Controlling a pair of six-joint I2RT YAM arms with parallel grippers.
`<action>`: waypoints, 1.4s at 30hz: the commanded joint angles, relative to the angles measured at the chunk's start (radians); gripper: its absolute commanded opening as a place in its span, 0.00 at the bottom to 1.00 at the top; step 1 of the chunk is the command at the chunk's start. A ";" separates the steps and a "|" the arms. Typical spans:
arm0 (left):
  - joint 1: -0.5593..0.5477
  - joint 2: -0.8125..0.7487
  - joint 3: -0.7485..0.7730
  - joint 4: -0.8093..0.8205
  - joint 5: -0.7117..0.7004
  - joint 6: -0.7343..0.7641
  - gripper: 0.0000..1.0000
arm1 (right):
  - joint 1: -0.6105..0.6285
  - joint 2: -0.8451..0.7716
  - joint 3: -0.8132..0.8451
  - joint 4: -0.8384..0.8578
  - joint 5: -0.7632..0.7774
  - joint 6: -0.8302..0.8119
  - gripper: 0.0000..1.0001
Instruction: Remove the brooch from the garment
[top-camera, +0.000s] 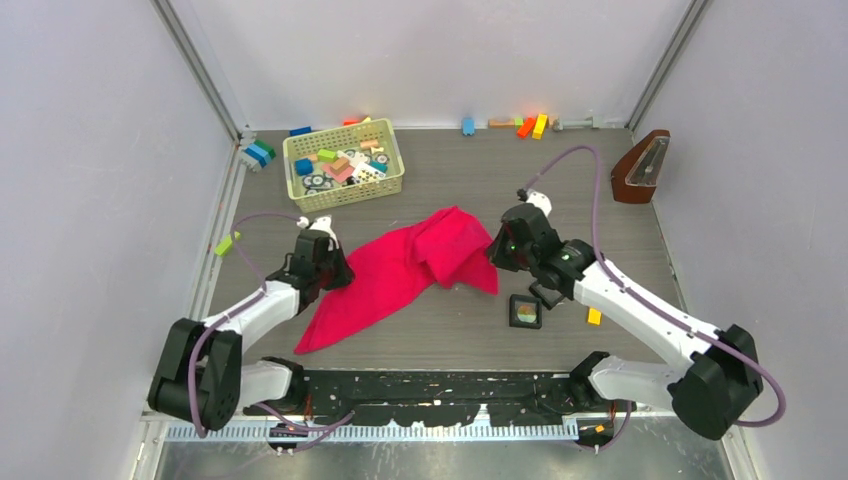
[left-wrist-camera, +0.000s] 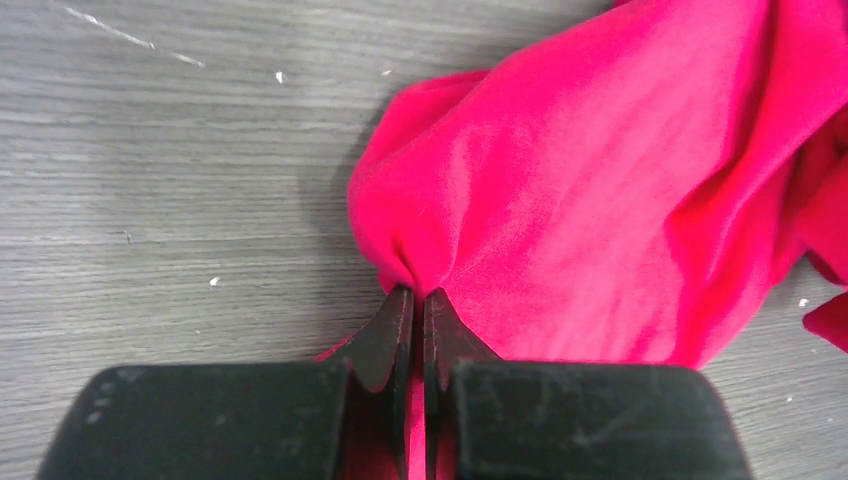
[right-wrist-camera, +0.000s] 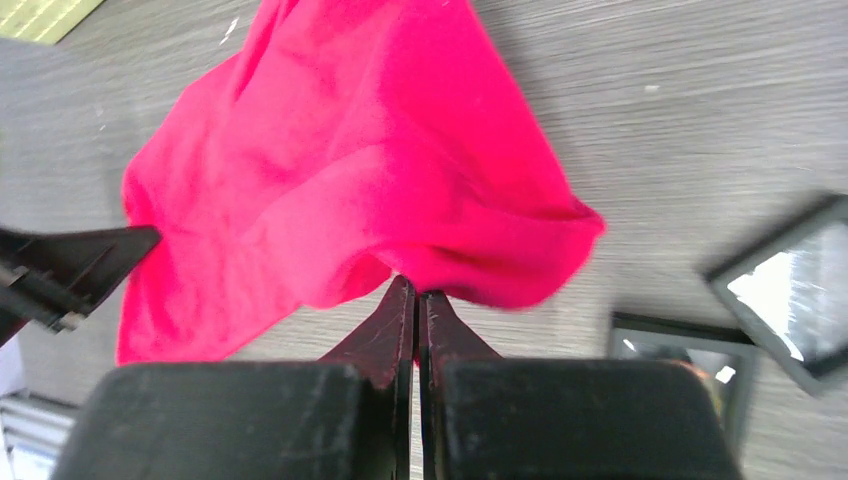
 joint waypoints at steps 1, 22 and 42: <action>0.006 -0.104 0.016 0.048 -0.044 -0.003 0.00 | -0.056 -0.098 0.025 -0.149 0.109 0.000 0.00; 0.098 -0.102 1.000 -0.714 -0.195 0.191 0.00 | -0.225 0.019 0.838 -0.467 -0.109 -0.108 0.00; 0.108 -0.155 1.163 -0.926 -0.184 0.258 0.00 | -0.225 -0.177 0.780 -0.499 -0.206 -0.093 0.01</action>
